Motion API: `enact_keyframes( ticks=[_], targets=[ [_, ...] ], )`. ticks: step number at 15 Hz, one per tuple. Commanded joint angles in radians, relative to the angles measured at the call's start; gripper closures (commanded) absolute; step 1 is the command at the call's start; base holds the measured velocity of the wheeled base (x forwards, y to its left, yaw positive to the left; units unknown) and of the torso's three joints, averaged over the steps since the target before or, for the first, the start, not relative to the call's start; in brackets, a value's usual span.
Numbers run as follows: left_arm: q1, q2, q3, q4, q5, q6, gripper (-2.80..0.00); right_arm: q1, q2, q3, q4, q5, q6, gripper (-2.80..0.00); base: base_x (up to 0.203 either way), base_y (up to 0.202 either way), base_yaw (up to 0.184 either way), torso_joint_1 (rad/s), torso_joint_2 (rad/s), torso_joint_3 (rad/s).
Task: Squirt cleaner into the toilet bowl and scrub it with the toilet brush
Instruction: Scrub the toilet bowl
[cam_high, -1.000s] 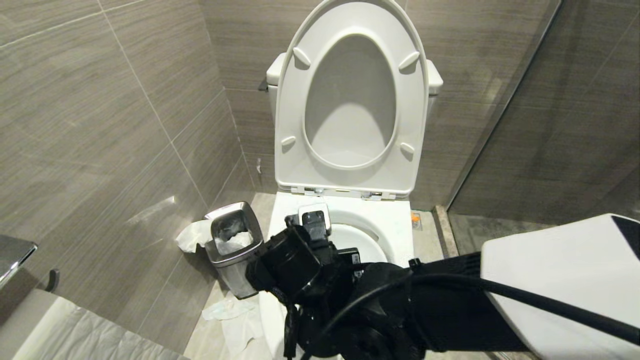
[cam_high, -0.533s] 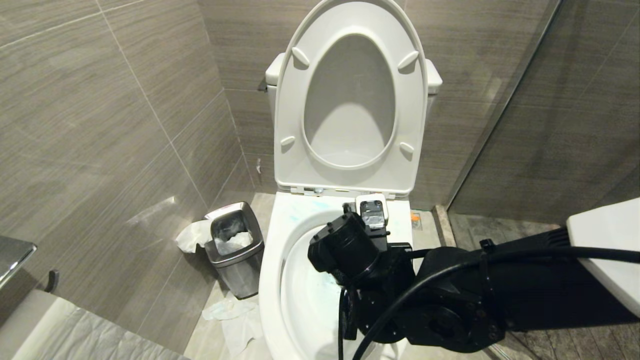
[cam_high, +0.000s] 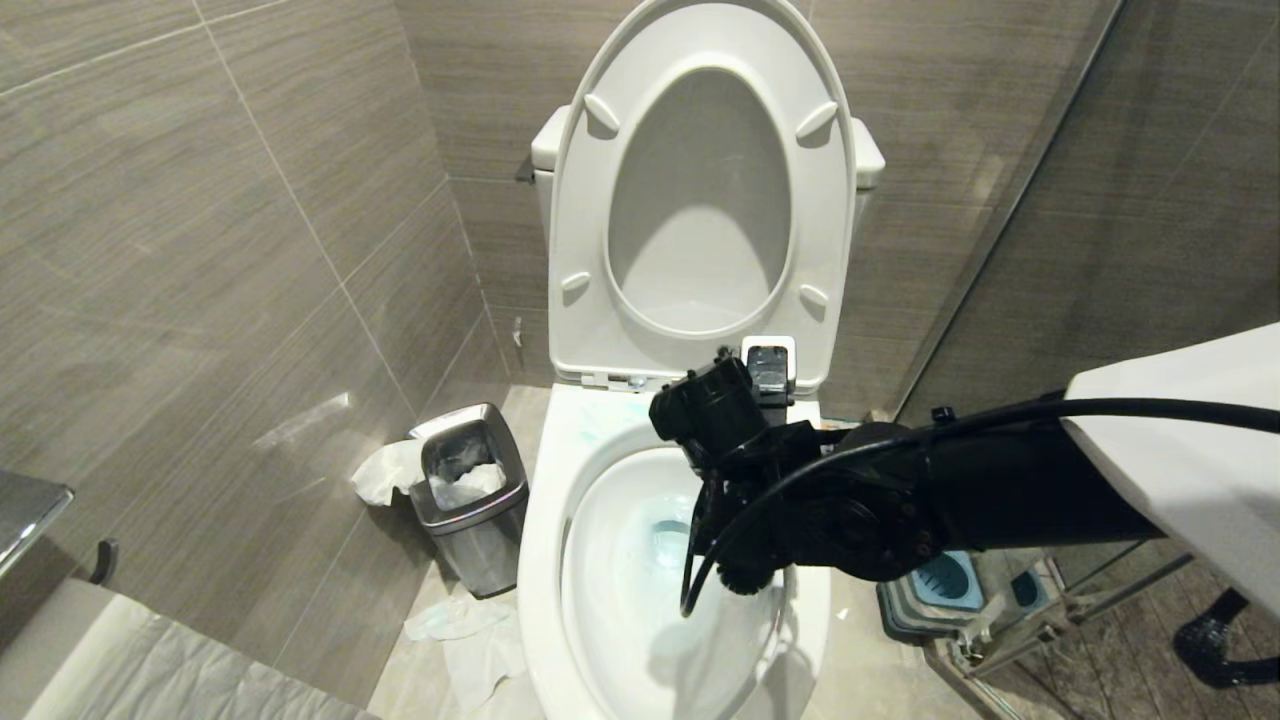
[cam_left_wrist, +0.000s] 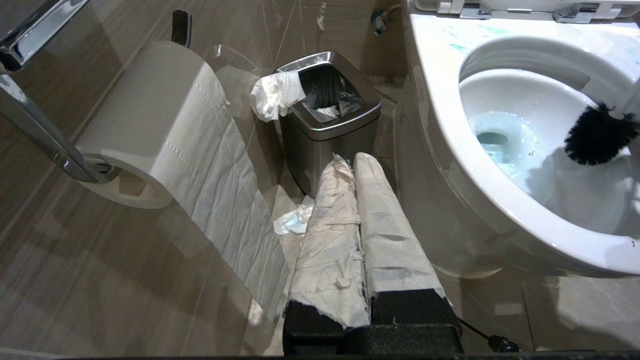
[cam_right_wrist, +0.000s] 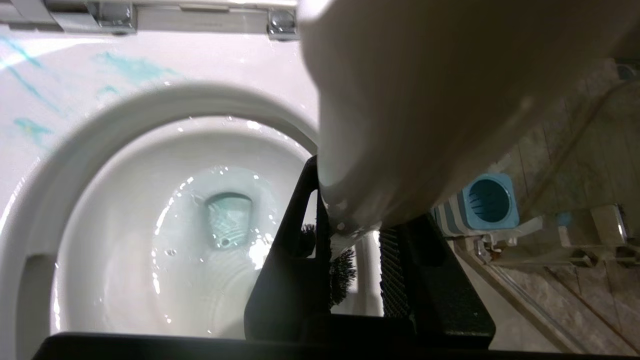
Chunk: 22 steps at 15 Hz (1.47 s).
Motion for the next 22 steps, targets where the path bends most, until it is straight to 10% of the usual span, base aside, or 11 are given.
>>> enact_keyframes(
  ticks=[1,11,22],
  targets=[
    [0.000,0.002,0.002,0.000,0.000,0.000,0.00,-0.015,0.104,-0.131,-0.001,-0.009,-0.025,0.00,0.000,0.000,0.000,0.000,0.00,0.000],
    [0.000,0.002,0.002,0.000,0.000,0.000,0.00,0.075,0.303,-0.536,0.007,0.049,-0.217,0.00,0.000,0.000,0.000,0.000,0.00,0.000],
    [0.000,0.002,0.002,0.000,0.000,0.000,0.00,0.243,0.100,-0.108,0.014,0.060,-0.150,0.00,0.000,0.000,0.000,0.000,0.00,0.000]
  ],
)
